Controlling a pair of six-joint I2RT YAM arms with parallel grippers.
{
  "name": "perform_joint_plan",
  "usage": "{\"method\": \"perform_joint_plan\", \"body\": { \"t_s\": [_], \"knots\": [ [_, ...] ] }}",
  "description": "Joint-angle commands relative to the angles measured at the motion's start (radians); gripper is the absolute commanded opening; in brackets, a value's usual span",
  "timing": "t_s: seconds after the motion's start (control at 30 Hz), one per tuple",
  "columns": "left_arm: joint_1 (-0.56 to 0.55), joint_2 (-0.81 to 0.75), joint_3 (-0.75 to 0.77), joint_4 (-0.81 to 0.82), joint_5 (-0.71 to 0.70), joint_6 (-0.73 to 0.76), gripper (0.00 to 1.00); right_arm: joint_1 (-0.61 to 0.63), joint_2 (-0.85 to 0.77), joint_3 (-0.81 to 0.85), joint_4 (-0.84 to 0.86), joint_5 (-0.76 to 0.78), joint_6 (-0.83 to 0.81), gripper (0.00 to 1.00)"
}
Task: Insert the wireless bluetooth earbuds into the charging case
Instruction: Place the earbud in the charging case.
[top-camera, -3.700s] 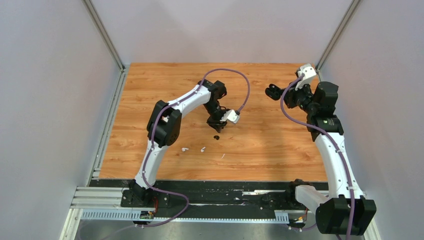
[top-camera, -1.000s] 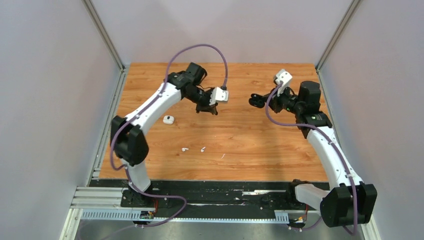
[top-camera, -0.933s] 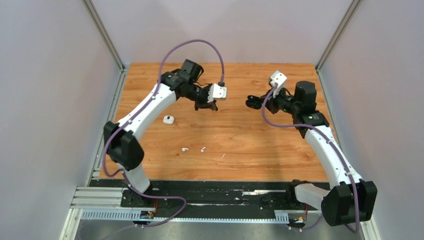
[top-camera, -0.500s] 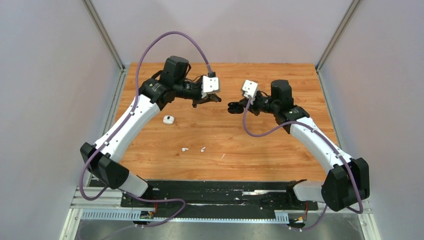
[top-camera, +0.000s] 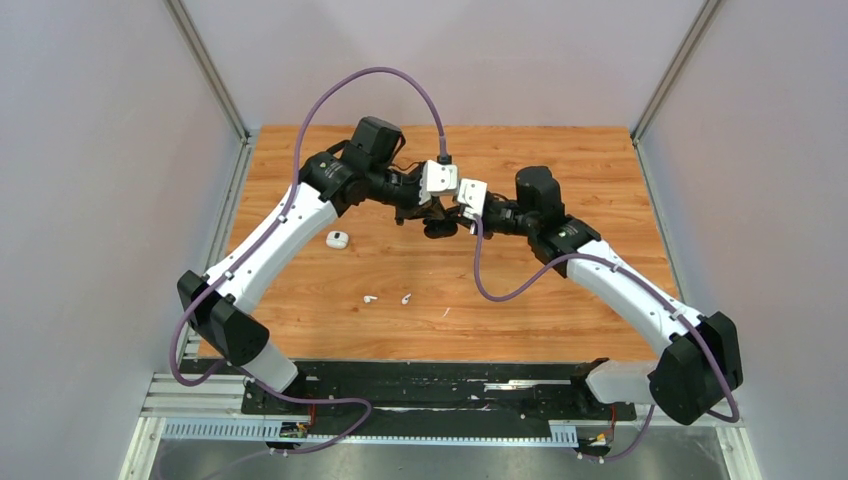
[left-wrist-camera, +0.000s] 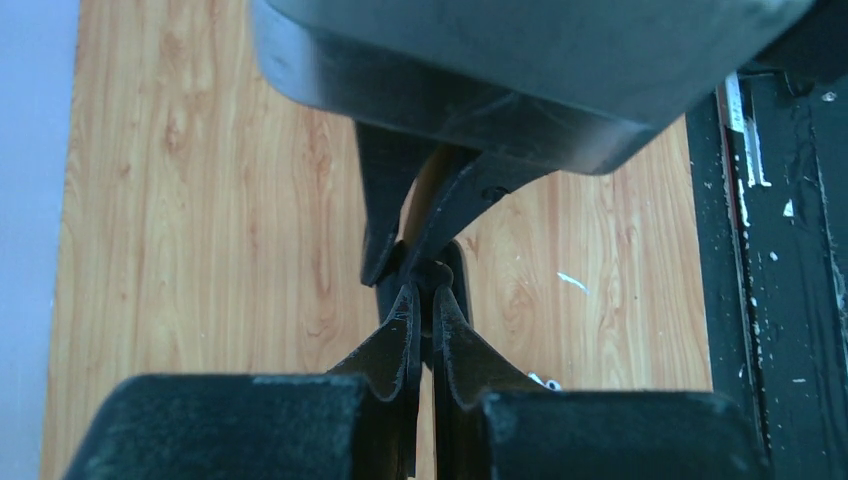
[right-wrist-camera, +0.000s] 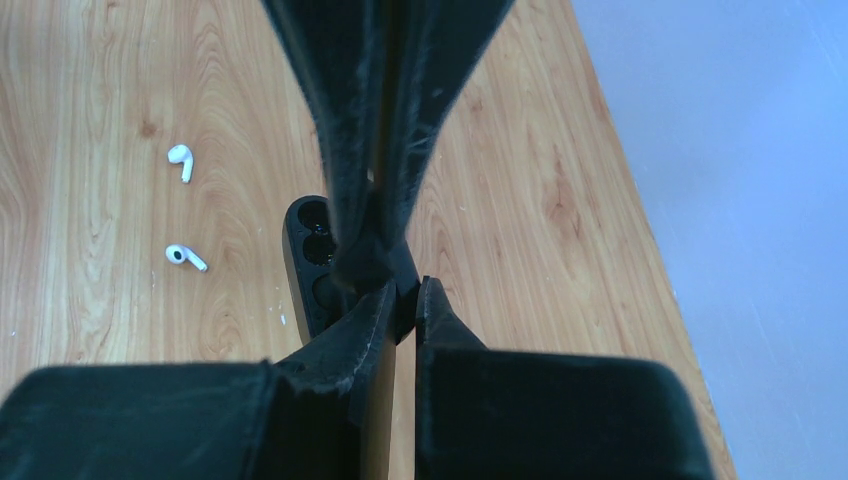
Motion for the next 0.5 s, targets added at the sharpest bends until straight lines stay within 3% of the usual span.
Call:
{"method": "perform_joint_plan", "body": {
  "t_s": [0.0,0.17,0.47],
  "knots": [
    [-0.004,-0.035,0.034,-0.086,-0.036,0.050,0.00,0.008,-0.023,0.061,0.031,0.005,-0.019,0.00],
    [-0.004,-0.035,0.035,-0.136,-0.077,0.067,0.00,0.007,-0.004,0.081,0.031,0.027,-0.022,0.00],
    [-0.004,-0.049,0.001,-0.084,-0.146,0.044,0.00,0.022,-0.008,0.097,-0.001,0.016,-0.031,0.00]
  ]
}}
